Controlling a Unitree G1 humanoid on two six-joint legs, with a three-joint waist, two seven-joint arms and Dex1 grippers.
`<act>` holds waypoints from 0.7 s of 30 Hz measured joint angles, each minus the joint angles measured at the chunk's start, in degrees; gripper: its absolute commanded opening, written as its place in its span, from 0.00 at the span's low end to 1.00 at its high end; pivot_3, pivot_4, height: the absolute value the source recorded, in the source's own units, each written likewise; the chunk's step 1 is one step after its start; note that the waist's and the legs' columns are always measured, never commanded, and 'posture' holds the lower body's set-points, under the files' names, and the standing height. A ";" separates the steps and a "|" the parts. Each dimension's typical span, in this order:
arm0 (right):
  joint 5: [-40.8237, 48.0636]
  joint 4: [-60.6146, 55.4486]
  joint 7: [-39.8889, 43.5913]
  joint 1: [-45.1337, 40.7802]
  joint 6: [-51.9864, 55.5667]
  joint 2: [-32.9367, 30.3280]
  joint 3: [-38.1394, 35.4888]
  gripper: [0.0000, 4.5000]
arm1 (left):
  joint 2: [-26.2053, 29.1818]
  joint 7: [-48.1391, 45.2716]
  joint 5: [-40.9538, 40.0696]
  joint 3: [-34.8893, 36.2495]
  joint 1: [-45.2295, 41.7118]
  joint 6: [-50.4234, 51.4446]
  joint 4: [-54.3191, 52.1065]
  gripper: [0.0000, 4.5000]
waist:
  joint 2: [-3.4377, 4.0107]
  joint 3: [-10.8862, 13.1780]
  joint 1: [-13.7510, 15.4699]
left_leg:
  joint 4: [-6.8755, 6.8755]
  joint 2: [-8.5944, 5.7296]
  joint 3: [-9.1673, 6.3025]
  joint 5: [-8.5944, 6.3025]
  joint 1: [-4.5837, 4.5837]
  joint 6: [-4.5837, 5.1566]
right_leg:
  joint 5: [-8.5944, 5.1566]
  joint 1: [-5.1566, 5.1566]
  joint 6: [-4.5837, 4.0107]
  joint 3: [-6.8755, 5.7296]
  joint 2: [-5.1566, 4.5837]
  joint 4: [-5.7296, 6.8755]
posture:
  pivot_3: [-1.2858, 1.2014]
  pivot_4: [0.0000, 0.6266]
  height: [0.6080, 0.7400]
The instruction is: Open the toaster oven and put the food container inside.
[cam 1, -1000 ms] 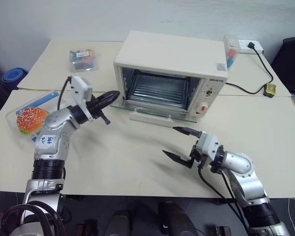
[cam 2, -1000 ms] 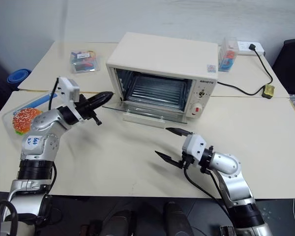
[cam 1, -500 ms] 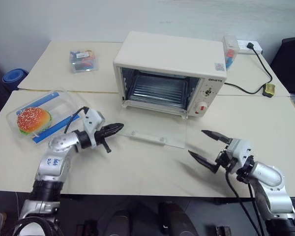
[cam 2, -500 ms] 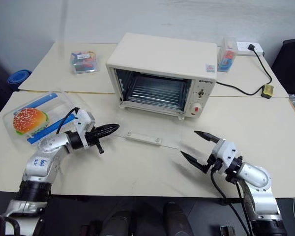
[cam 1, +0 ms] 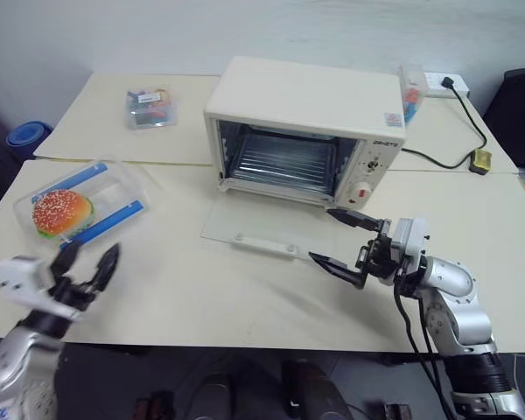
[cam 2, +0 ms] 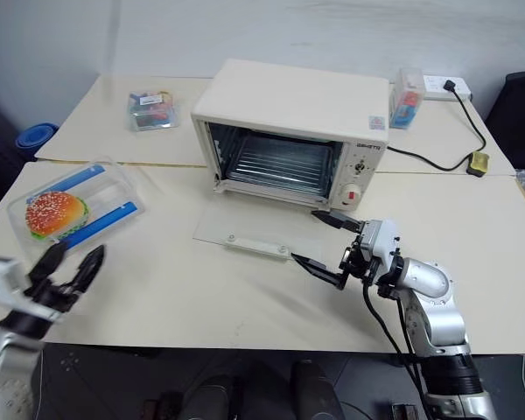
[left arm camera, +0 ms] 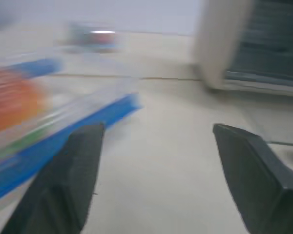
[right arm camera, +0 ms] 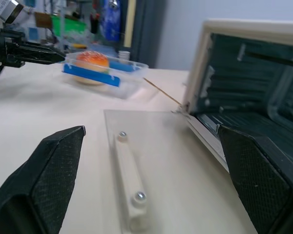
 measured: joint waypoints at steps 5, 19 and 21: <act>0.00 -0.06 1.58 -3.81 -0.99 2.25 2.06 1.00 | 1.39 8.51 -7.13 11.64 3.82 4.97 3.09 1.00 | -0.06 -0.03 0.36 | 0.03 -0.01 -0.26 -0.01 0.02 0.02 | -0.03 0.07 -0.05 -0.23 0.01 0.01 | 0.52 0.24 1.00; -0.44 0.30 1.68 -3.70 -0.41 2.14 2.63 1.00 | 37.33 16.07 -18.69 9.72 -15.74 41.19 24.33 1.00 | 0.01 0.01 -0.26 | -0.29 -0.04 -0.77 -0.03 0.11 -0.16 | -0.09 0.36 -0.18 -0.74 -0.09 -0.38 | 0.52 0.24 1.00; -0.77 0.27 1.15 -3.62 -0.31 2.16 2.70 1.00 | 39.22 14.20 -17.57 6.47 -17.07 43.35 26.42 1.00 | 0.01 0.01 -0.39 | -0.31 -0.03 -0.77 0.00 0.04 -0.21 | -0.10 0.23 -0.19 -0.73 -0.09 -0.33 | 0.52 0.24 1.00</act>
